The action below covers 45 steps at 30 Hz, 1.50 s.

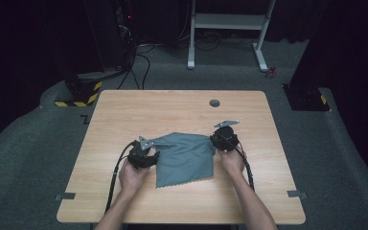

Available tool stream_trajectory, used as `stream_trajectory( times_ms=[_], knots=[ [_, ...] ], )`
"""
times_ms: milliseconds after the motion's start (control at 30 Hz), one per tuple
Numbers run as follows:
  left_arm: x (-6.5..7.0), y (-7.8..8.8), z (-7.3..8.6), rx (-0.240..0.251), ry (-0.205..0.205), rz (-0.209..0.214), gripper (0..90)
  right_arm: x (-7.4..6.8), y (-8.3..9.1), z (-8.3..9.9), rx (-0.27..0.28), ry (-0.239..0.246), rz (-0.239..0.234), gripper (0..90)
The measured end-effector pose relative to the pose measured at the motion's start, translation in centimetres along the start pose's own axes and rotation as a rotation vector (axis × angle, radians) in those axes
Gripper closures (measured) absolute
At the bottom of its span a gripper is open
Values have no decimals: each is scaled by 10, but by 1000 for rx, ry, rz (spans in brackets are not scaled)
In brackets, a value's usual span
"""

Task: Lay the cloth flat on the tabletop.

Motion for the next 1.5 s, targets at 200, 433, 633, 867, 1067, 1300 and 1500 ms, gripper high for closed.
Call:
stream_trajectory(
  times_ms=[200, 433, 633, 867, 1067, 1300, 1500],
  knots=[
    [29, 13, 16, -1, -78, 66, 430, -9, 11, 18, 10, 12, -27, 739],
    [31, 13, 20, 10, -56, 153, 606, -16, -1, 33, -44, 23, -33, 749],
    [39, 14, 16, -32, -169, 131, 872, -19, -2, 29, -74, 93, -17, 900],
    [13, 13, 12, -35, -128, 25, 865, -23, 6, 5, -6, 106, -17, 894],
    [9, 17, 18, -1, -48, 45, 558, -28, 6, 13, 1, 85, -58, 773],
    [2, 16, 22, 26, 26, 59, 436, -40, 26, 40, 23, 86, -107, 689],
    [0, 15, 22, 18, 48, 62, 395, -53, 15, 47, -11, 154, -117, 889]
  ],
)
Point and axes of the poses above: each handheld gripper's, and its own axes: y roughly backward along the jaws, z roughly out of its underside, x roughly to its right, the point moved 6 cm from there along -y, roughly forward along the jaws, and after that the axes turned 11 degrees about y, right-handed, at the moved point
